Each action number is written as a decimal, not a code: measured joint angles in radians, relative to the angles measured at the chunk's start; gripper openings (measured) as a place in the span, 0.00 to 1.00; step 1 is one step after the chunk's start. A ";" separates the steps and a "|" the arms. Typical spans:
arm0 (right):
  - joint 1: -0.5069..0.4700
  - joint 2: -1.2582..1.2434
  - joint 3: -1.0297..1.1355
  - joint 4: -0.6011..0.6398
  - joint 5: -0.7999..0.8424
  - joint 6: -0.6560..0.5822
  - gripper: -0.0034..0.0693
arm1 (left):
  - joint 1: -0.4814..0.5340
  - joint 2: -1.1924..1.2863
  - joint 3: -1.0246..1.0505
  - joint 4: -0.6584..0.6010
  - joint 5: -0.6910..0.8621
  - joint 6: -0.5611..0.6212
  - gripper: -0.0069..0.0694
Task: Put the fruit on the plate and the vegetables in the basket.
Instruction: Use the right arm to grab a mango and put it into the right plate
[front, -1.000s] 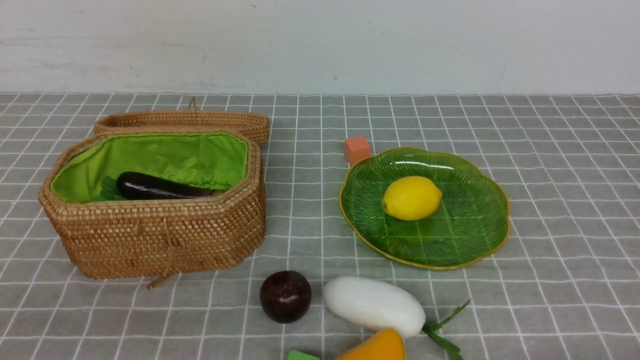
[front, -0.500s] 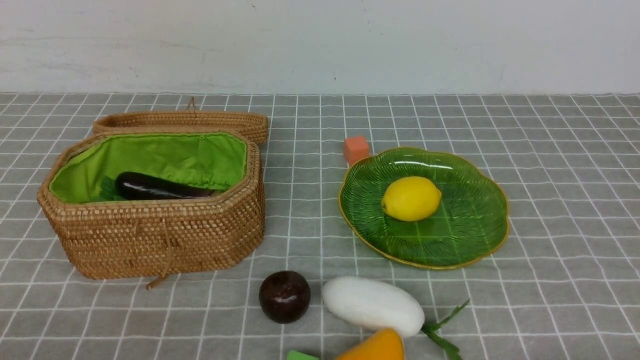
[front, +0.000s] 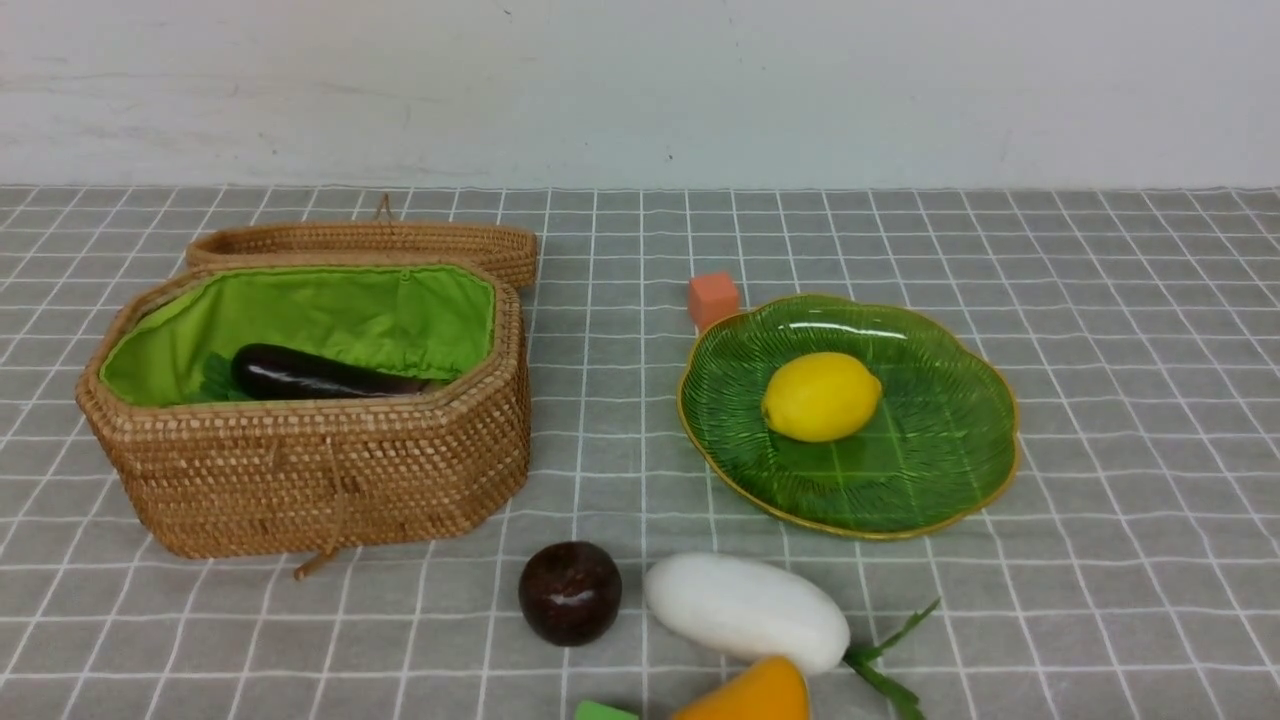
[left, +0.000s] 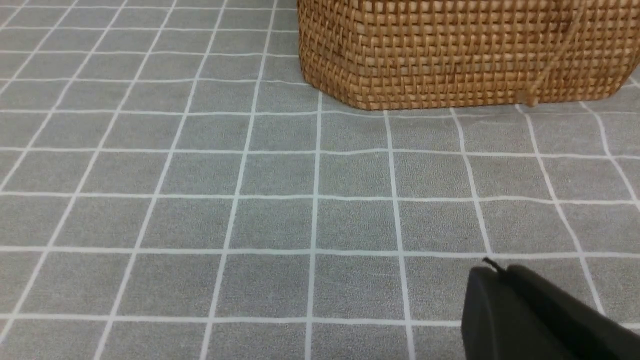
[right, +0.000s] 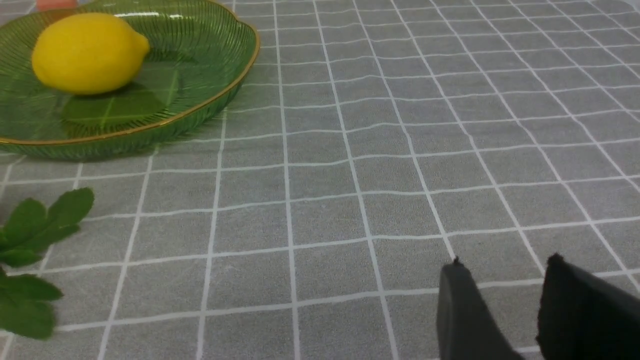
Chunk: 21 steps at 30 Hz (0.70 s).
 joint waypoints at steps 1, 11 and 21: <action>0.000 0.000 0.000 0.000 0.000 0.000 0.38 | 0.000 0.000 0.000 0.000 0.000 0.000 0.10; 0.000 0.000 0.000 -0.026 0.000 0.000 0.38 | 0.000 0.000 0.001 0.000 0.000 0.000 0.11; 0.000 0.000 0.011 -0.001 -0.434 0.173 0.38 | 0.000 0.000 0.001 0.000 -0.002 0.000 0.12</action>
